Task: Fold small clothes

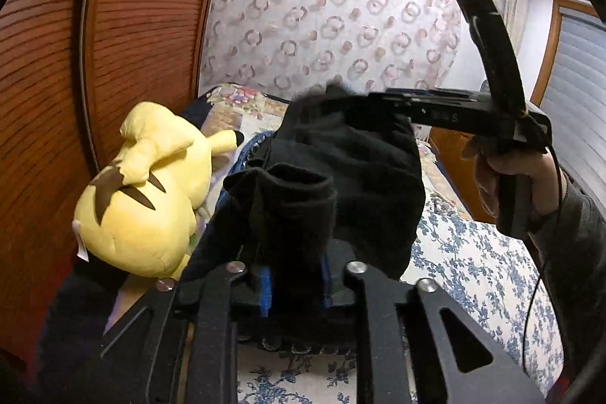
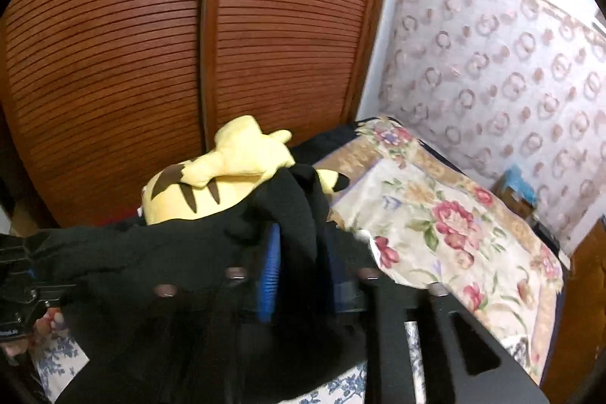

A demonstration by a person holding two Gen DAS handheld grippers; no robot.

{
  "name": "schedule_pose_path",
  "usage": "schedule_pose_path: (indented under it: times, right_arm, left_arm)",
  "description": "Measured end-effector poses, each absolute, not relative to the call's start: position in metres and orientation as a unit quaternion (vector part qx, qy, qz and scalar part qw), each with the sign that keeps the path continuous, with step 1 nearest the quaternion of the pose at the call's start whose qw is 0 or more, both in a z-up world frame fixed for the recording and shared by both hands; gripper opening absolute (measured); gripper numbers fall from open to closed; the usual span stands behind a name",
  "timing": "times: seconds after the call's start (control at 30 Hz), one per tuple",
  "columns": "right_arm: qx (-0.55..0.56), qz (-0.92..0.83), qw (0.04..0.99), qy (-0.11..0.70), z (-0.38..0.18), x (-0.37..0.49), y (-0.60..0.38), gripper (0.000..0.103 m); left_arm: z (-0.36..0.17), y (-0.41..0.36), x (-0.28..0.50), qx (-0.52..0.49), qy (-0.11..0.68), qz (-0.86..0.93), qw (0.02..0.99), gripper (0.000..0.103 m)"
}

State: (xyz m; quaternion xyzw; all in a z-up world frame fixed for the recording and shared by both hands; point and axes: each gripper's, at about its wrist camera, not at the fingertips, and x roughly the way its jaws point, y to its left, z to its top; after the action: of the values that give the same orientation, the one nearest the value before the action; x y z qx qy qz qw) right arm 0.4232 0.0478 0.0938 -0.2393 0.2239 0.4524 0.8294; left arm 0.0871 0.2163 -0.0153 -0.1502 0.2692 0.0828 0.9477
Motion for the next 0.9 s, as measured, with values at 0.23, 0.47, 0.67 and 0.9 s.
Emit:
schedule_pose_path:
  times: [0.23,0.47,0.67,0.9]
  right_arm:
    - [-0.197,0.434,0.851,0.220,0.092,0.358,0.032,0.063]
    - [-0.151,0.406,0.875,0.214,0.074,0.286,-0.028,0.070]
    - [-0.112,0.372,0.897,0.211,0.062,0.233,-0.068,0.070]
    - [-0.086,0.332,0.919,0.192,0.059,0.176,-0.096,0.078]
  left_arm:
    - [0.007,0.198,0.070,-0.101,0.249,0.091,0.959,0.054]
    - [0.020,0.160,0.064,-0.066,0.230,0.061,0.969,0.078]
    - [0.023,0.123,0.065,-0.046,0.229,0.049,0.971,0.078]
    - [0.026,0.082,0.066,-0.044,0.229,0.014,0.972,0.078]
